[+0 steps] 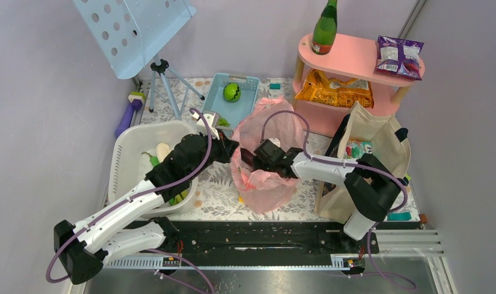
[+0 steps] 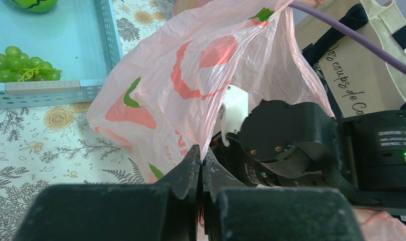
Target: Untie the knot of the grocery bags and take out the mixed food
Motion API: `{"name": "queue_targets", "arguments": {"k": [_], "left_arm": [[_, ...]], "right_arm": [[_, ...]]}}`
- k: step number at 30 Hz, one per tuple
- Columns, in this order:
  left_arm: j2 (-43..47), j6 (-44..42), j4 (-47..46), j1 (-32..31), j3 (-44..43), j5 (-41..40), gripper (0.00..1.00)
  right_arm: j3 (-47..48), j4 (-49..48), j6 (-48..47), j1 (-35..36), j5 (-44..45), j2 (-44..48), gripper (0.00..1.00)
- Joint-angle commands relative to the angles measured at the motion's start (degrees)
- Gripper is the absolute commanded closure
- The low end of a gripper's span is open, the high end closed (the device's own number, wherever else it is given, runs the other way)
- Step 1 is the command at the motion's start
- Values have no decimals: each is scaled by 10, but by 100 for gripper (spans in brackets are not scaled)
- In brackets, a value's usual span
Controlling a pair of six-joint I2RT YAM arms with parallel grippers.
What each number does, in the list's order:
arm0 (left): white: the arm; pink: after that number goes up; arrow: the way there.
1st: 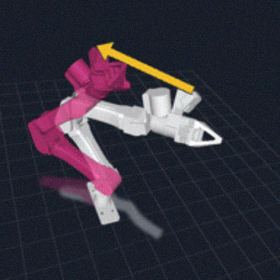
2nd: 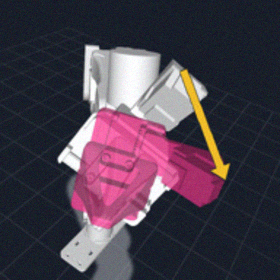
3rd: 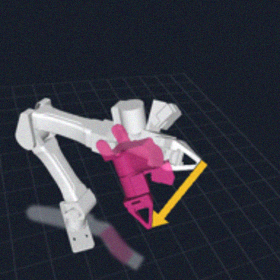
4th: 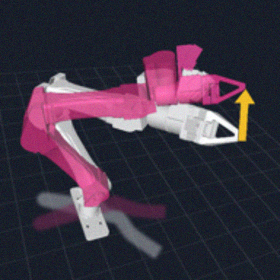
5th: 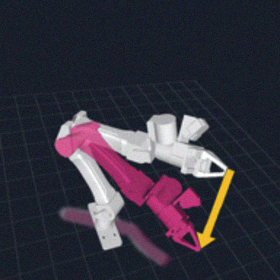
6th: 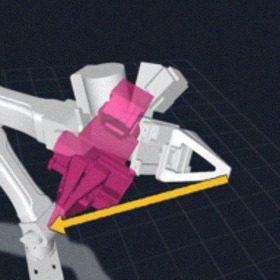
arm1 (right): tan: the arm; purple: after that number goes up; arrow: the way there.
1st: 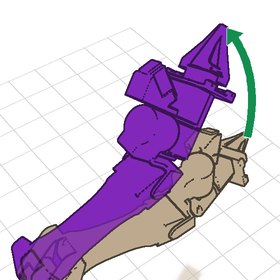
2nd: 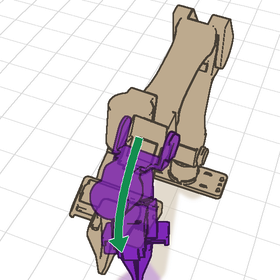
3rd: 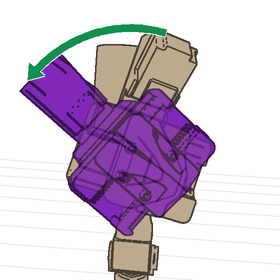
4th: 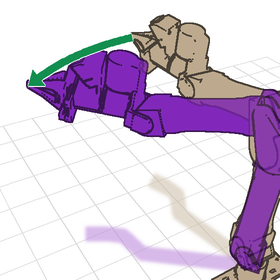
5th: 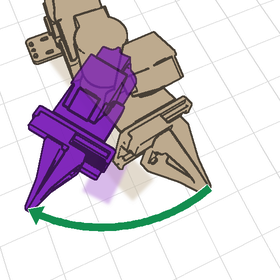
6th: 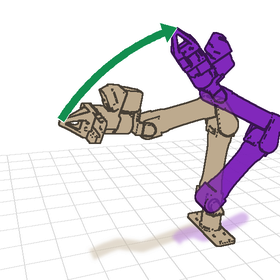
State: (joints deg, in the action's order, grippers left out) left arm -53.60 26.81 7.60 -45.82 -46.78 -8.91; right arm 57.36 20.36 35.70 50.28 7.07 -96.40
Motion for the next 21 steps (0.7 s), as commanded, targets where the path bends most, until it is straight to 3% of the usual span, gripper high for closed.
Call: {"name": "queue_targets", "arguments": {"k": [1,11,21], "left_arm": [[5,-5,-24,3,2,-3,100],[-8,-42,-40,5,13,60,100],[-33,-53,-49,5,-1,65,100]], "right_arm": [[-3,-1,7,6,25,81,55],[63,20,-29,-19,47,219,57],[107,-37,-100,-76,-130,310,57]]}}
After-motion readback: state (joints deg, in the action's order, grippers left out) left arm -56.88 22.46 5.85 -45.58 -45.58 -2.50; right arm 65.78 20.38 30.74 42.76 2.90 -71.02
